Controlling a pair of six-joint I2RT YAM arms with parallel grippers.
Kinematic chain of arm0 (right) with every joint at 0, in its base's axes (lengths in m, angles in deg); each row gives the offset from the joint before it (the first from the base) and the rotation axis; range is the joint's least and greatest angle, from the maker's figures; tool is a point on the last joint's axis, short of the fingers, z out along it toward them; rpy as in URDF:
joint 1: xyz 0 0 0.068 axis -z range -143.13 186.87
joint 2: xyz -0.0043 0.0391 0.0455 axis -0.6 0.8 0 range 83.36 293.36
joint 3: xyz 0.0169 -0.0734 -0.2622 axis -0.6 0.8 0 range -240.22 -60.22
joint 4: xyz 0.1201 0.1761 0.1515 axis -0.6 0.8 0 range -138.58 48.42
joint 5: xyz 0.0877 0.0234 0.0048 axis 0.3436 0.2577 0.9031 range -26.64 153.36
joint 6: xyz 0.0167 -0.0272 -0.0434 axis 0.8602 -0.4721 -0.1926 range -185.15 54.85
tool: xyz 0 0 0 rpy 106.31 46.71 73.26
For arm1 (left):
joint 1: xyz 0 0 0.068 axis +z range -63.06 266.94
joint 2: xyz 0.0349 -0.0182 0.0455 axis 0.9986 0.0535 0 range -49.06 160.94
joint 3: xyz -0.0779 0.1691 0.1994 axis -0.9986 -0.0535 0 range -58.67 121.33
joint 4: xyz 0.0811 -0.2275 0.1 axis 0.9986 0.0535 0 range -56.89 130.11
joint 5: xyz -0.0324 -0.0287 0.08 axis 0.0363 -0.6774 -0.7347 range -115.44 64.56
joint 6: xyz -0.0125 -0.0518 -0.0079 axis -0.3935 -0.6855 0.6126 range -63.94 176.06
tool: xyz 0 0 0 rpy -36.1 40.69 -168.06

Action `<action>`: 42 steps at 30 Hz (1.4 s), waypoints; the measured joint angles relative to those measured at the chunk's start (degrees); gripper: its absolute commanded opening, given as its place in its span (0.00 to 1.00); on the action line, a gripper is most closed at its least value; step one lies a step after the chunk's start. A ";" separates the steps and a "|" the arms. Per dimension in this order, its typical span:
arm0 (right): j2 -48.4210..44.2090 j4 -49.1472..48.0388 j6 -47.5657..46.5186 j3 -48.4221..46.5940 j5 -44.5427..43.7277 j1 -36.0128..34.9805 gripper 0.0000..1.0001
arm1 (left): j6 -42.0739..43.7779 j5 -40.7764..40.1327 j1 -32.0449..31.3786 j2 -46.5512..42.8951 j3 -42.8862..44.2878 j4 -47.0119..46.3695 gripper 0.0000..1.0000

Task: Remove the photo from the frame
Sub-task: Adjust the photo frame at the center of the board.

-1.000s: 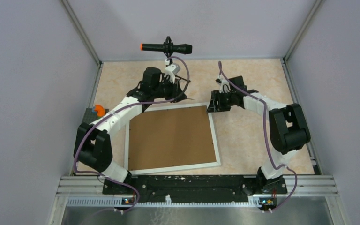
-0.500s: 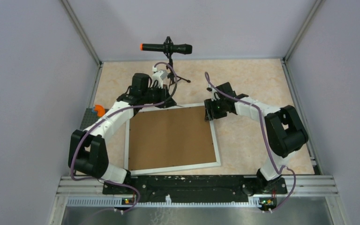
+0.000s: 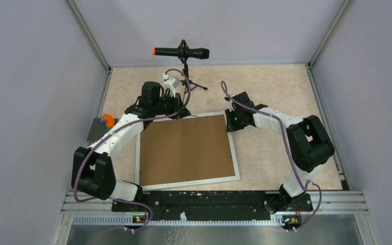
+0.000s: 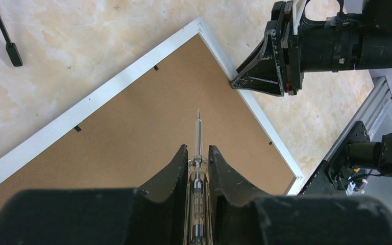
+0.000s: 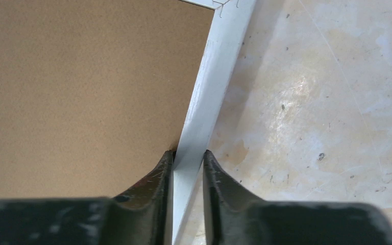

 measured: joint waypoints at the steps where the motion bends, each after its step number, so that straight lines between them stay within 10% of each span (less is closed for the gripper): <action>1: 0.00 0.24 0.09 -0.31 -0.28 0.07 0.11 | 0.00 -0.24 0.00 0.00 0.00 0.00 0.00; 21: 12.37 4.37 1.57 -16.57 5.11 5.66 0.00 | 0.04 -1.18 0.17 0.72 0.00 -0.42 0.00; 27: 15.15 4.61 -0.20 -20.46 7.98 7.61 0.51 | 0.28 -0.31 0.24 1.97 0.00 -0.94 0.00; 42: 11.47 7.76 -5.46 -20.52 9.81 9.11 0.56 | 0.00 2.49 0.28 2.19 -0.31 -3.15 0.00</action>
